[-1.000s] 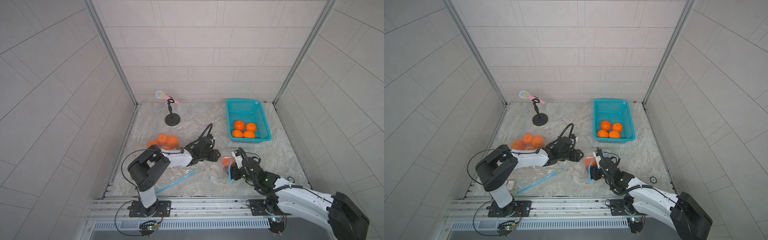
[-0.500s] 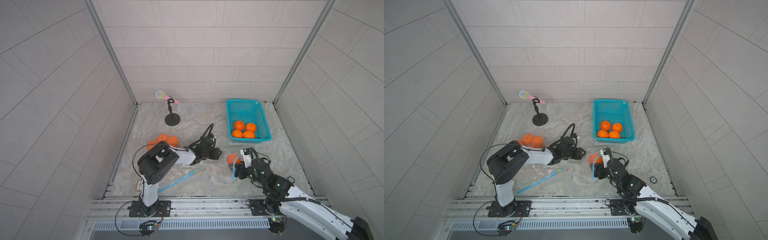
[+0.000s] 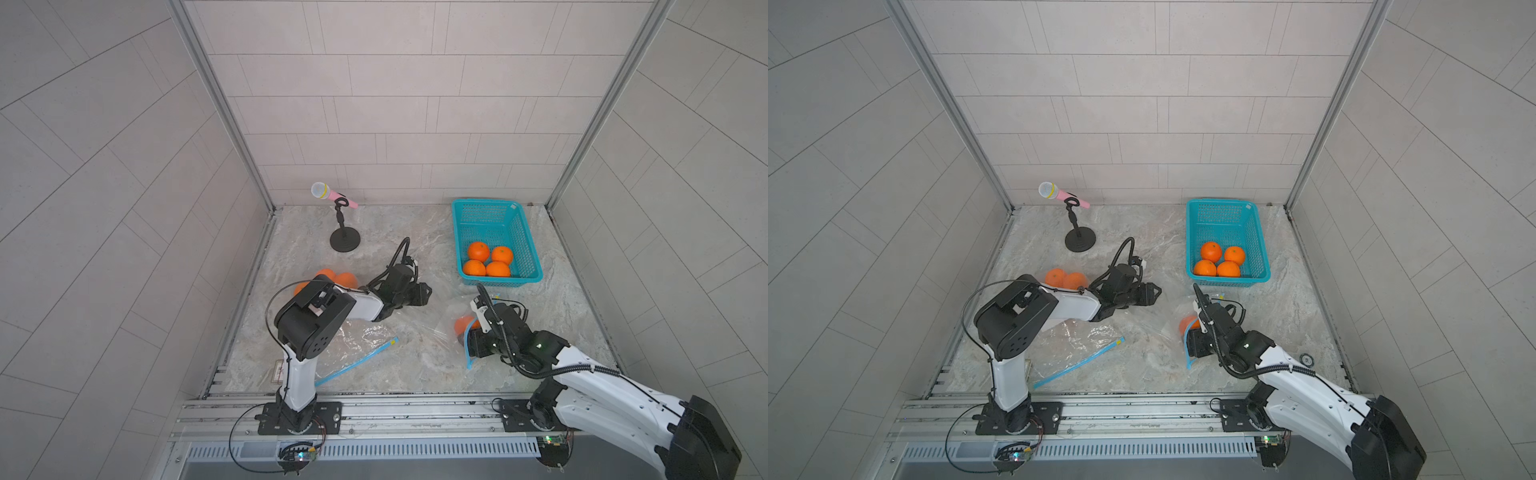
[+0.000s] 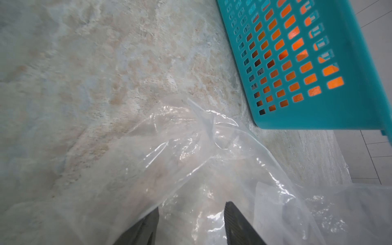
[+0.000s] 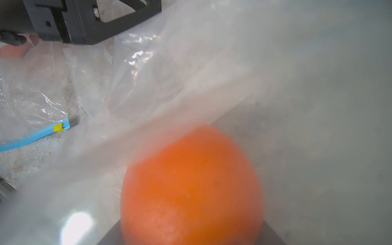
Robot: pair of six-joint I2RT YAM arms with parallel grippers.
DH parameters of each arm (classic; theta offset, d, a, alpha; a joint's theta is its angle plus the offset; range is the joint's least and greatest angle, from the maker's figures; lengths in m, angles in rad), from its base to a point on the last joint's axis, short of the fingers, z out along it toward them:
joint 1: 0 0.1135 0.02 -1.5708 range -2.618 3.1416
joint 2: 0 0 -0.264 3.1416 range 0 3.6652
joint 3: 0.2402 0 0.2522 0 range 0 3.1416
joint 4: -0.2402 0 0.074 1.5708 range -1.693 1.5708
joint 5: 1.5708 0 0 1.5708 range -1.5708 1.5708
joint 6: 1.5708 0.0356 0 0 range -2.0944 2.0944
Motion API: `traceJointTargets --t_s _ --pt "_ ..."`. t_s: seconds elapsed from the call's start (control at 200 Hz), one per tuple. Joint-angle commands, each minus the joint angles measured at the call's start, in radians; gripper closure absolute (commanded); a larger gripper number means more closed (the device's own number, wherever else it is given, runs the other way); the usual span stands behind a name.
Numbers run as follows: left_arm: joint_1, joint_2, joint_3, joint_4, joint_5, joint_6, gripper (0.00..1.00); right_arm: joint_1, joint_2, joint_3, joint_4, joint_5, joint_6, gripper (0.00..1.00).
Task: Open the zip-top bag and take out the orange
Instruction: Pick up the orange from the zipper food storage bag, then place the orange in the basket.
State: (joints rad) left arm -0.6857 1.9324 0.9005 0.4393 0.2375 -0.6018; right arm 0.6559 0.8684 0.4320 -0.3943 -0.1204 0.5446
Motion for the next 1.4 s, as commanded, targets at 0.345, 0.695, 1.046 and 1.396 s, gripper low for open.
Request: traceJointTargets --t_s 0.345,0.695,1.046,1.396 --pt "0.063 0.035 -0.084 -0.135 -0.049 0.014 0.43 -0.058 -0.058 0.105 -0.039 -0.156 0.055 0.49" --pt "0.109 0.061 -0.101 -0.097 0.015 0.017 0.43 -0.334 -0.191 0.098 -0.137 -0.432 0.015 0.53" --pt "0.189 -0.180 0.001 -0.336 -0.036 0.046 0.42 -0.337 -0.102 0.420 -0.339 -0.217 -0.091 0.54" --pt "0.136 -0.277 0.171 -0.461 -0.030 0.066 0.12 -0.507 0.349 0.692 -0.180 -0.109 -0.165 0.54"
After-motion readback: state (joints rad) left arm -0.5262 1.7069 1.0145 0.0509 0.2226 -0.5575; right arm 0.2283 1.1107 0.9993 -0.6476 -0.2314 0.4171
